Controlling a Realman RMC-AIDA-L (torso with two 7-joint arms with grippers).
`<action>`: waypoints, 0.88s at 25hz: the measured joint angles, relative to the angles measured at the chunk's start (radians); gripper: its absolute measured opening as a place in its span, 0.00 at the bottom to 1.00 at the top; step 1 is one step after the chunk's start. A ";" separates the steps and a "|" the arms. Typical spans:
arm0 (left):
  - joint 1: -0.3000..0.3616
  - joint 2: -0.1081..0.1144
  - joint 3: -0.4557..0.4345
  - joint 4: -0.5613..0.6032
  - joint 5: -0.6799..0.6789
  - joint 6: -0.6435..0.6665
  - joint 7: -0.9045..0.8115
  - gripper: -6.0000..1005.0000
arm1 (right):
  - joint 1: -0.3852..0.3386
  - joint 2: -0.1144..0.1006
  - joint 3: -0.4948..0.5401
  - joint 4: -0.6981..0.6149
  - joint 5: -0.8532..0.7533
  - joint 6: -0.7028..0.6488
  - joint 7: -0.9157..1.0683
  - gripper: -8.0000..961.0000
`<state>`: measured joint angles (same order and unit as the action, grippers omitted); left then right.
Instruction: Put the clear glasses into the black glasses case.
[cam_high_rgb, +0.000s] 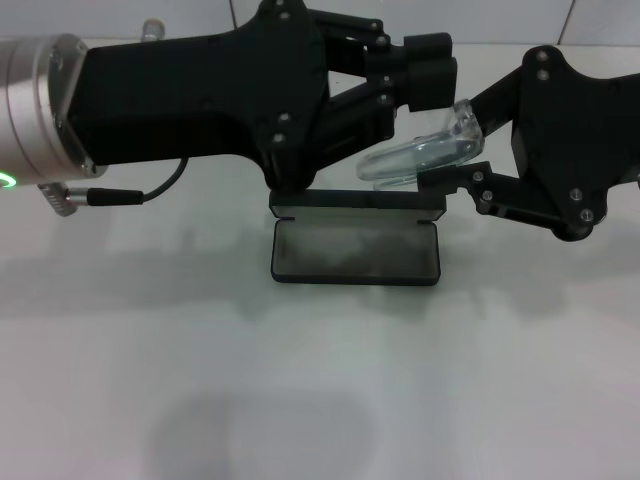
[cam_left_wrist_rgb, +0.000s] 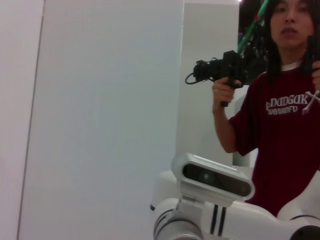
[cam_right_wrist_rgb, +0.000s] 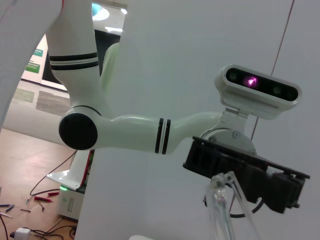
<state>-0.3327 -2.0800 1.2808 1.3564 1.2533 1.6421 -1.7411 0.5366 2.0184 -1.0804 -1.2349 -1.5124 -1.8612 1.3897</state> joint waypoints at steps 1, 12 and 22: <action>-0.001 0.000 0.000 -0.001 0.000 0.004 -0.002 0.12 | 0.000 0.000 0.000 0.000 0.000 0.000 0.000 0.12; 0.012 -0.008 -0.083 -0.003 -0.012 0.015 0.007 0.12 | -0.016 0.001 0.002 0.000 0.013 -0.013 -0.007 0.12; 0.012 -0.011 -0.288 -0.105 -0.072 -0.022 0.059 0.12 | -0.056 -0.001 0.002 0.000 0.084 -0.112 -0.120 0.12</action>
<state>-0.3212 -2.0909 0.9930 1.2509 1.1818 1.6201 -1.6819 0.4806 2.0174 -1.0784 -1.2349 -1.4281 -1.9727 1.2694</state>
